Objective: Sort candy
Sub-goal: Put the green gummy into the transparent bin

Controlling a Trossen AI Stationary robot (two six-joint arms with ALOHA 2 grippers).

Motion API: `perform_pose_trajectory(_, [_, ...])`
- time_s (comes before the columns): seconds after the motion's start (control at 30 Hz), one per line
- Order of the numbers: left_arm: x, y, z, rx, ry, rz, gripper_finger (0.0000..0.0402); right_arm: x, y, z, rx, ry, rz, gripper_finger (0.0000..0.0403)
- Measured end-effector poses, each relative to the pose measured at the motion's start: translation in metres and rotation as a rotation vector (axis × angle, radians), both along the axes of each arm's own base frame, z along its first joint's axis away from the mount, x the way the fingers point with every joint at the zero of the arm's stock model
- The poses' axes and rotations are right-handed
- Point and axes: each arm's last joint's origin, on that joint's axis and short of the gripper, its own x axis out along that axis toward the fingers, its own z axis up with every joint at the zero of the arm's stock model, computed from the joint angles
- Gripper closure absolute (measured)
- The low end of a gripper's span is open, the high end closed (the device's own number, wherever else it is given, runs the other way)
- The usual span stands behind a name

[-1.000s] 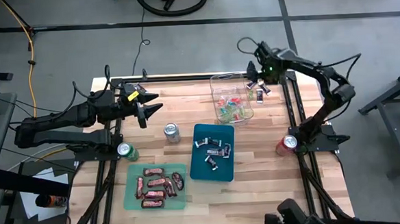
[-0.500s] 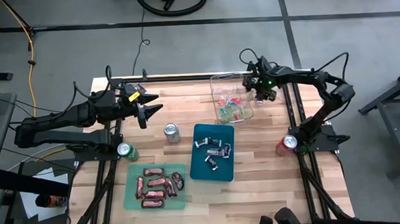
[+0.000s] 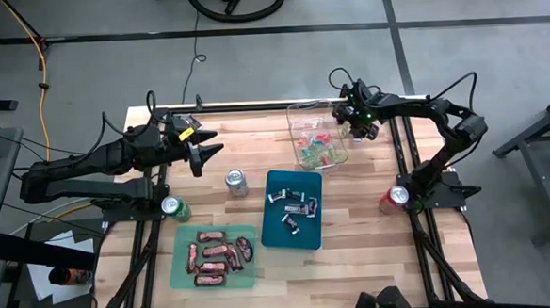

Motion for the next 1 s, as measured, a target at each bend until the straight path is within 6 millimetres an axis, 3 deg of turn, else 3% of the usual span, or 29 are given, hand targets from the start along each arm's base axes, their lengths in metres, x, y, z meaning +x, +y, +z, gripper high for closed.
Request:
perform_pose_trajectory(0.23, [0.000,0.000,0.000,-0.016,-0.007,0.004,0.0168,-0.003,0.000,-0.001,-0.016,0.064,-0.046,0.0193])
perform_pose_trajectory(0.57, [0.000,0.000,0.000,-0.018,-0.008,0.004,0.0168,-0.004,-0.001,0.000,-0.084,0.125,0.014,0.0373])
perform_pose_trajectory(0.63, [0.000,0.000,0.000,-0.019,-0.010,0.005,0.0168,-0.004,0.000,0.005,-0.115,0.125,0.050,0.0394])
perform_pose_trajectory(0.8, [0.000,0.000,0.000,-0.033,-0.016,0.009,0.0168,-0.006,0.006,0.038,-0.283,0.104,0.096,0.0399])
perform_pose_trajectory(1.0, [0.000,0.000,0.001,-0.031,-0.021,0.012,0.0168,-0.016,0.023,0.107,-0.645,-0.034,0.161,0.0401])
